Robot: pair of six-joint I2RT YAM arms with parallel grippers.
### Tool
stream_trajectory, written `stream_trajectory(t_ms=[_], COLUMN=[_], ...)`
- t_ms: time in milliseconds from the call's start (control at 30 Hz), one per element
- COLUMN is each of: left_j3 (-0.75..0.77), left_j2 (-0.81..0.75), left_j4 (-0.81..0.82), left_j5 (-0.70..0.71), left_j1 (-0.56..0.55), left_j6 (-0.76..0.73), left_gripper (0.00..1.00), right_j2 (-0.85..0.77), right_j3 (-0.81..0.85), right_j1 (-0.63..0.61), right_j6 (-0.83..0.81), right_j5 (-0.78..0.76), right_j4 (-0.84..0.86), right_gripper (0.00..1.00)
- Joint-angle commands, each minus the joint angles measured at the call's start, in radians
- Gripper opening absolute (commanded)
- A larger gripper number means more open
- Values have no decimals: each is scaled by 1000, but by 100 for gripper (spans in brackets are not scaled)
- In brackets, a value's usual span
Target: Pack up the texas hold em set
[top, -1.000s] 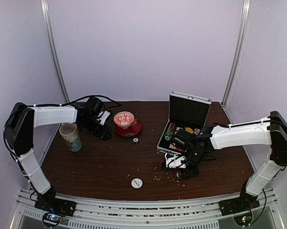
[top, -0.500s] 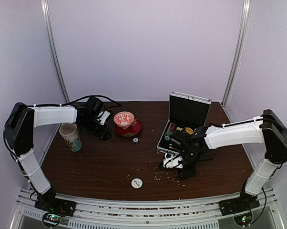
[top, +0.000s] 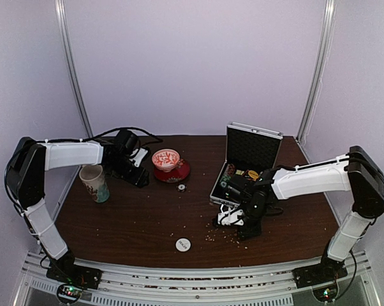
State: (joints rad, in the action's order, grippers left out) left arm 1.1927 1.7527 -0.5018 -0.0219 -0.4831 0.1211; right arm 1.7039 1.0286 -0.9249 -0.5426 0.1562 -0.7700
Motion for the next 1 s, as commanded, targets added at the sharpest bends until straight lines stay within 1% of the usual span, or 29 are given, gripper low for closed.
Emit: stream_trajectory(t_ms=[0,200,367,533,767,967], left_j3=[1,1,1,1,1,1], left_j2=[11,10,11,10,10,10], left_j4=[17,17,17,17,17,17], left_j5=[-10,-11,-14,-18,-21,-22], left_j1=[11,9,10,9,9,9], left_j6=[-11,-10,-11,-10,-11,-12], left_gripper=[62,62,62,62,62,62], right_j2=[16,22,21,37,78,90], right_j3=[25,24,20,23,45,45], right_j1=[-4,-4,-4,2,53,77], right_j6=[13,21,25,34,38,31], right_j5=[-9,-18,-25,-3,80,99], right_j4=[10,22,22,9,-10,-11], right_gripper=[38,41,54,59,59,57])
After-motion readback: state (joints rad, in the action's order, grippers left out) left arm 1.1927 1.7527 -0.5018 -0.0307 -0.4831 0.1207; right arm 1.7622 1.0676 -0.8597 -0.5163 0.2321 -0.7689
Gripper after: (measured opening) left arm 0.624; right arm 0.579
